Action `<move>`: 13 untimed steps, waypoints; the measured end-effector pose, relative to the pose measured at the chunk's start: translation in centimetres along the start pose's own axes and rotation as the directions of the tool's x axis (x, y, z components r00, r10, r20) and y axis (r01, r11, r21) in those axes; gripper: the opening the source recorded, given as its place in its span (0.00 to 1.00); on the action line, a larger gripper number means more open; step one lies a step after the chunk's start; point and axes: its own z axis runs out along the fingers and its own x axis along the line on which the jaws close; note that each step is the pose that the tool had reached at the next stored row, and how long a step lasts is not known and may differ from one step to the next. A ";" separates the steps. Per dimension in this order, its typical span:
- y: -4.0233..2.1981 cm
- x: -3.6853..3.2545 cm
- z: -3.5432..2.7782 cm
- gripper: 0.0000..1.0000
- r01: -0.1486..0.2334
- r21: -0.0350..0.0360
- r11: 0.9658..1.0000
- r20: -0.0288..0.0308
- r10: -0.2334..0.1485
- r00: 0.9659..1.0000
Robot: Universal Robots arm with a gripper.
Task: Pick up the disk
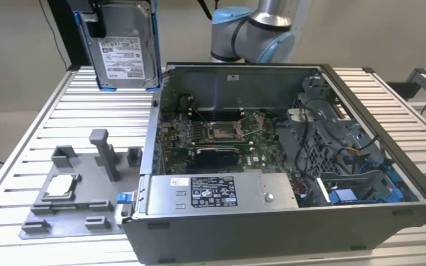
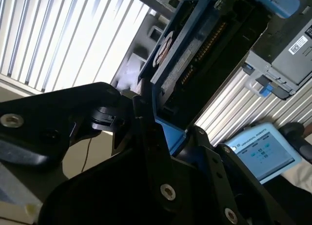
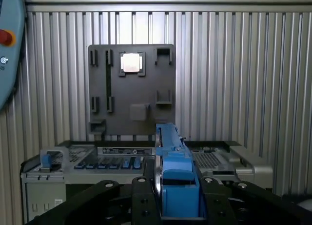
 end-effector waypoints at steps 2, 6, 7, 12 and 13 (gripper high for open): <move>-0.92 -0.01 0.00 0.00 0.000 0.000 1.000 0.000 0.000 1.000; -2.75 -0.03 0.01 0.00 0.000 0.000 1.000 0.000 0.000 1.000; -3.17 -0.04 0.01 0.00 0.000 0.000 1.000 0.000 0.000 1.000; -5.45 -0.06 0.01 0.00 0.000 0.000 1.000 0.000 0.000 1.000; -5.91 -0.07 0.02 0.00 0.000 0.000 1.000 0.000 0.000 1.000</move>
